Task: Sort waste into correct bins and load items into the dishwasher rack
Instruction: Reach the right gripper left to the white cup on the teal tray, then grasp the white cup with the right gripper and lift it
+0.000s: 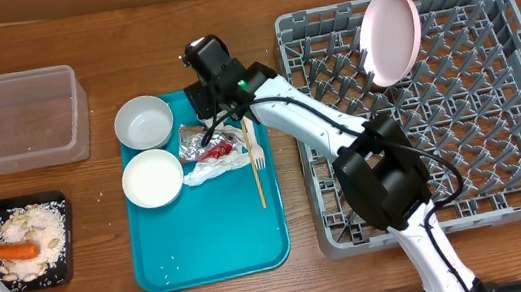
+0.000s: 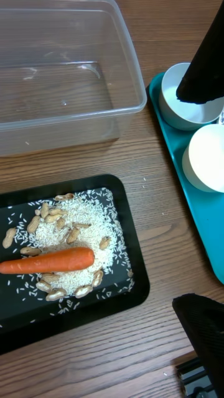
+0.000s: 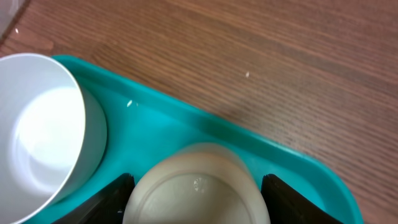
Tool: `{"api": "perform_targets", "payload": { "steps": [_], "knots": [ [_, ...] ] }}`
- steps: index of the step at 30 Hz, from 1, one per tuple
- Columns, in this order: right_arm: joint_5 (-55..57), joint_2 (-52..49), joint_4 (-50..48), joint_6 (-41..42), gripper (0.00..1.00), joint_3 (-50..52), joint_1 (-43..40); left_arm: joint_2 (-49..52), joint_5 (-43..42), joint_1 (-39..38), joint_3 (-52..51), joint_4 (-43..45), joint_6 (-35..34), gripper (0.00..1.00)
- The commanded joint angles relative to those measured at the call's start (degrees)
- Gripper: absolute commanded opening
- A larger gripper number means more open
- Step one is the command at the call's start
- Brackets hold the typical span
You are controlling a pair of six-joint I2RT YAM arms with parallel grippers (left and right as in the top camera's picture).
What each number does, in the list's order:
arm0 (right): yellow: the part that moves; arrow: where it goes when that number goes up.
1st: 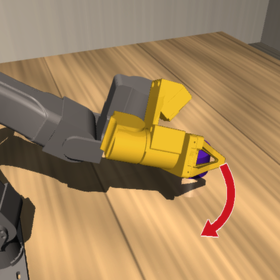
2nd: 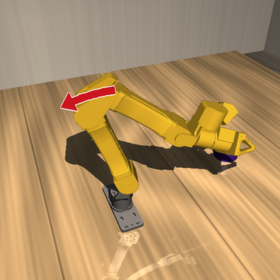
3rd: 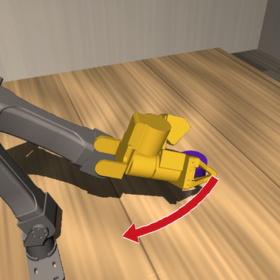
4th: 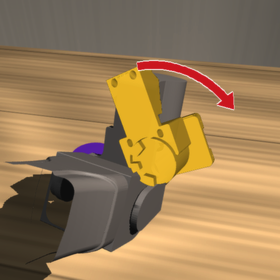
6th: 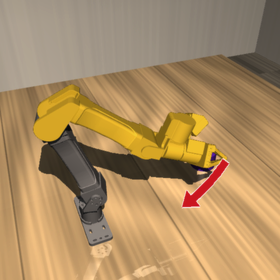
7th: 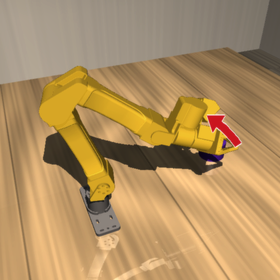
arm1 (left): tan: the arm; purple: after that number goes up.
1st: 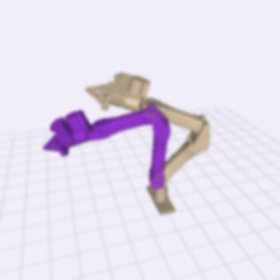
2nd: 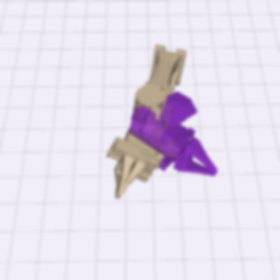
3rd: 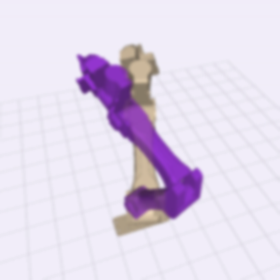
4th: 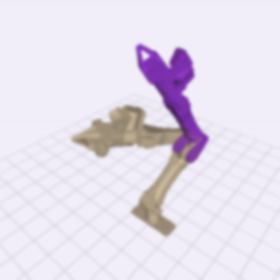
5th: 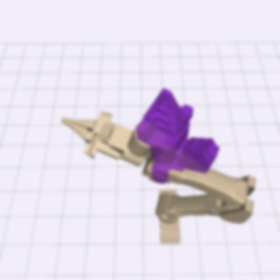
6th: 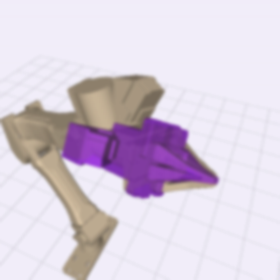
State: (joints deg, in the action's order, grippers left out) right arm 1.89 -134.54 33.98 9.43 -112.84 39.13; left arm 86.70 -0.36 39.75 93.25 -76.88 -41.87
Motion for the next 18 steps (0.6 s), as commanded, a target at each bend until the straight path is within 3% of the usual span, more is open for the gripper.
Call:
{"api": "perform_targets", "payload": {
  "steps": [1, 5, 18],
  "knots": [
    [0.0, -0.6, 1.9, 0.9, 0.46, -4.0, 0.0, 0.4, 0.8, 0.0, 0.7, 0.0, -0.4, 1.0],
    [0.0, -0.6, 5.8, 0.9, 0.34, -8.0, 0.0, 0.4, 0.8, 0.0, 0.7, 0.0, -0.4, 1.0],
    [0.4, -0.3, 25.1, 3.0, 0.27, -32.6, -5.9, 0.4, 0.8, 0.0, 0.7, 0.0, -0.4, 1.0]
  ]
}}
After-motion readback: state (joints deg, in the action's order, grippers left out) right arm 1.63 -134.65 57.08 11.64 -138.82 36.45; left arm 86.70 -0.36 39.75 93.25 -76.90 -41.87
